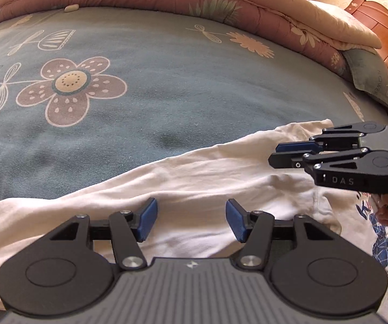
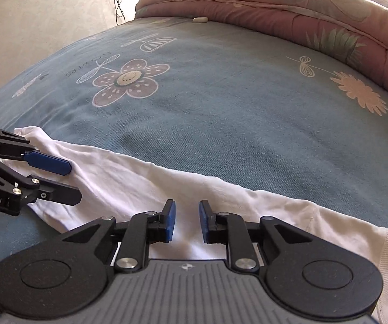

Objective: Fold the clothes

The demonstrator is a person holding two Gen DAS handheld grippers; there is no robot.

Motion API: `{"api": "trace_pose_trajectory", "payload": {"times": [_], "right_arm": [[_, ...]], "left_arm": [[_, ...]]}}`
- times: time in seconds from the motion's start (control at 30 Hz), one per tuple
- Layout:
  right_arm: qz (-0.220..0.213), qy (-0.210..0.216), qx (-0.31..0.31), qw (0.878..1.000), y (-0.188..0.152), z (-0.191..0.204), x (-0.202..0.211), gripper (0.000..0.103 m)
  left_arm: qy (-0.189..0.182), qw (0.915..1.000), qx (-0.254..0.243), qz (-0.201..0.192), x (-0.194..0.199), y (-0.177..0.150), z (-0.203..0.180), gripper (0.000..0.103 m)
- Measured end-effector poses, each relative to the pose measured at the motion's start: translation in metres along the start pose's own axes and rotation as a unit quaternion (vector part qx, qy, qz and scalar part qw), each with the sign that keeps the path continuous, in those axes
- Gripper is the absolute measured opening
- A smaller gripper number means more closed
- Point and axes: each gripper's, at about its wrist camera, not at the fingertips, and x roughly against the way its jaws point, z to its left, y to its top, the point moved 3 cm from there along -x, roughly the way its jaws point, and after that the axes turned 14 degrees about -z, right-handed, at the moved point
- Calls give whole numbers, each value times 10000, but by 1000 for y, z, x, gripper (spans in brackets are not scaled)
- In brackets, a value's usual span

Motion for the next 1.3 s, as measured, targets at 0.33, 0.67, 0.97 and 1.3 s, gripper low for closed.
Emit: {"api": "trace_pose_trajectory", "payload": {"times": [0.33,0.67,0.97,1.3], "right_arm": [[292,527,673,9959,-37,54,25,25],[253,413,833,9953,-27,53,13,39],[317,457,971,9937,-43,60,46,38],[375,468,1088,9923,-43,63,50,39]], "left_arm": [[938,9955,142,43,15,-26,45,59],[1810,9828,346,90,44,-25,94,58],[3180,9199,2276,-293,92,-57,159,57],[3003,8924,3321,-553,83,-56,177,21]]}}
